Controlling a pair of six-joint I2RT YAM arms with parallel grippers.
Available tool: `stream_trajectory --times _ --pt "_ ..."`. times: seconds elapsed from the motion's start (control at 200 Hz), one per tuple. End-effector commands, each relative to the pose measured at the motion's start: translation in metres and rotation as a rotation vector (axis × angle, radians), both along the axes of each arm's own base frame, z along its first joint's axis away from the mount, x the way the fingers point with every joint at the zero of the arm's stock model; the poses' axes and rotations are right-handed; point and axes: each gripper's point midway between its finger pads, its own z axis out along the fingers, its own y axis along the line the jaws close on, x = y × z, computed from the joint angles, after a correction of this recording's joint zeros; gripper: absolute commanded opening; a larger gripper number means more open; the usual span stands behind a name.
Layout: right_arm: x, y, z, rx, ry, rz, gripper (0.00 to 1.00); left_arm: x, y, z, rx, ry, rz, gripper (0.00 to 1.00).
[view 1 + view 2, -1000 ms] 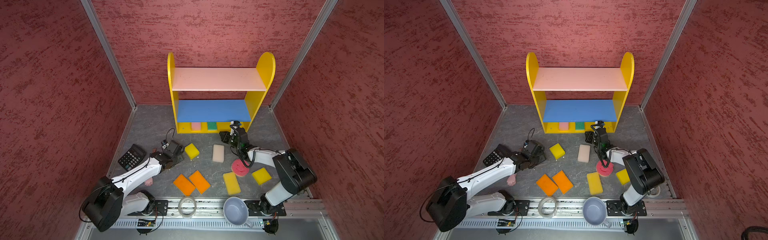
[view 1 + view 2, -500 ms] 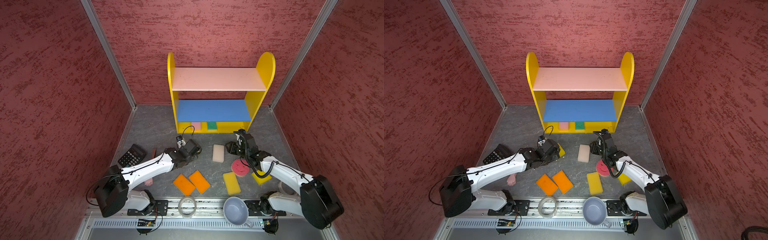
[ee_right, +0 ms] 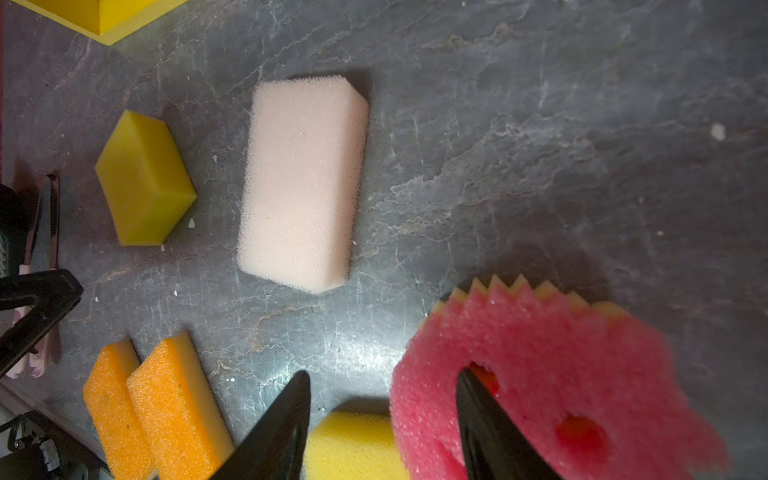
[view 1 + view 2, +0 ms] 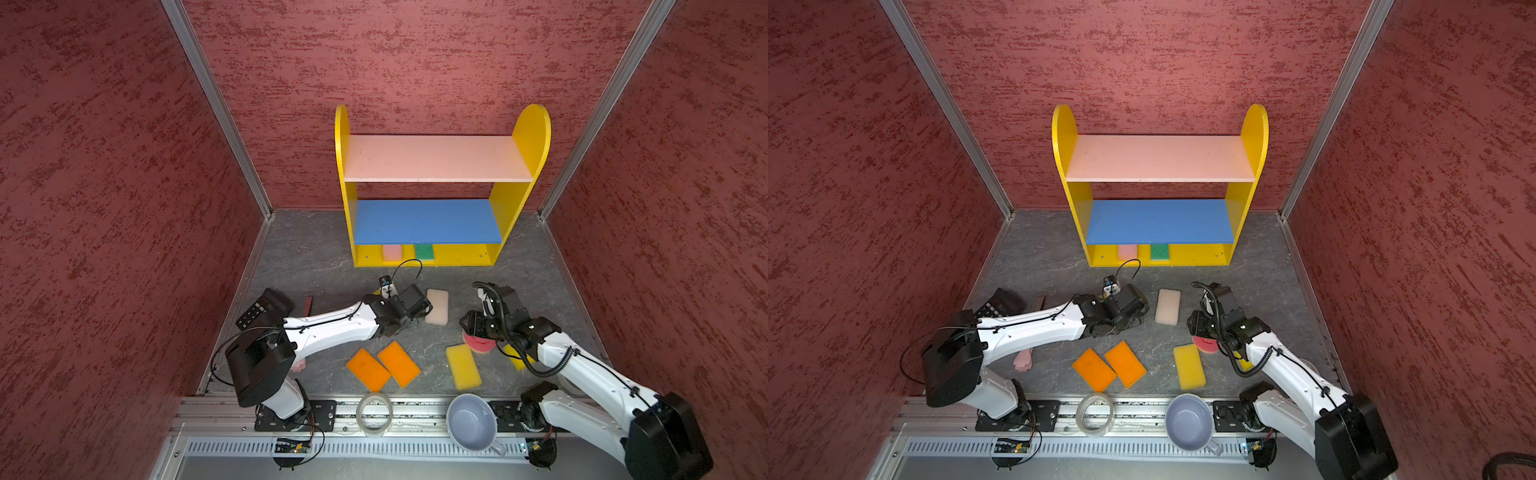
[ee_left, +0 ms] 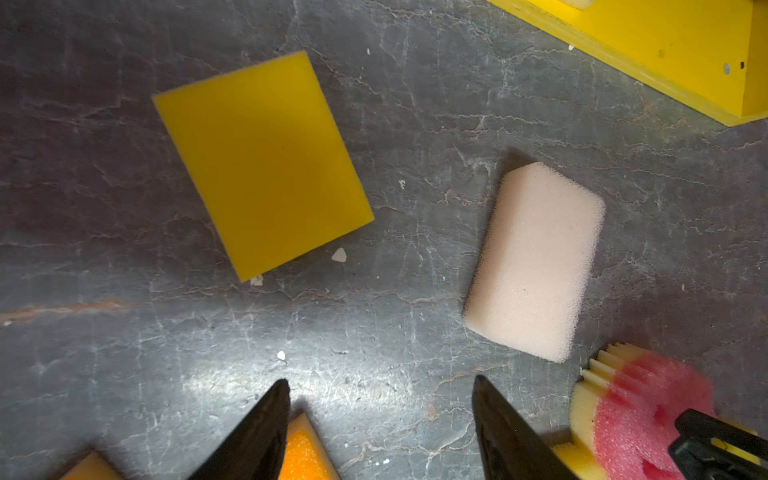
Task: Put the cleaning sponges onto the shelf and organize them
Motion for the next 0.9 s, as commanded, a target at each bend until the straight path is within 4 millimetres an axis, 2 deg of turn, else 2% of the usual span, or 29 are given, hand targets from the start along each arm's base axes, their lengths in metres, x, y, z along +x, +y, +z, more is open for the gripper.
stream_trajectory --times 0.0,0.22,0.351,0.486,0.596,0.767,0.897 --pt "0.002 0.010 0.000 0.044 -0.012 0.017 0.58 0.010 -0.015 0.013 -0.051 -0.047 -0.002 0.69" --pt "0.014 0.024 0.007 0.117 -0.053 0.032 0.57 0.022 -0.036 0.008 -0.072 -0.045 -0.022 0.68" --pt "0.020 0.032 0.013 0.150 -0.062 0.043 0.53 0.030 -0.054 0.003 -0.091 -0.025 -0.056 0.62" --pt "0.026 0.034 0.025 0.168 -0.098 0.041 0.53 0.037 -0.058 -0.001 -0.099 -0.012 -0.055 0.62" --pt "0.028 0.035 0.030 0.170 -0.109 0.045 0.53 0.038 -0.053 0.000 -0.091 -0.011 -0.043 0.62" --pt "0.026 0.039 0.025 0.137 -0.099 0.090 0.54 0.030 -0.036 0.006 -0.069 -0.008 -0.023 0.63" --pt "0.015 0.060 0.035 0.109 -0.172 0.224 0.54 0.021 -0.013 0.009 -0.029 -0.004 0.015 0.63"
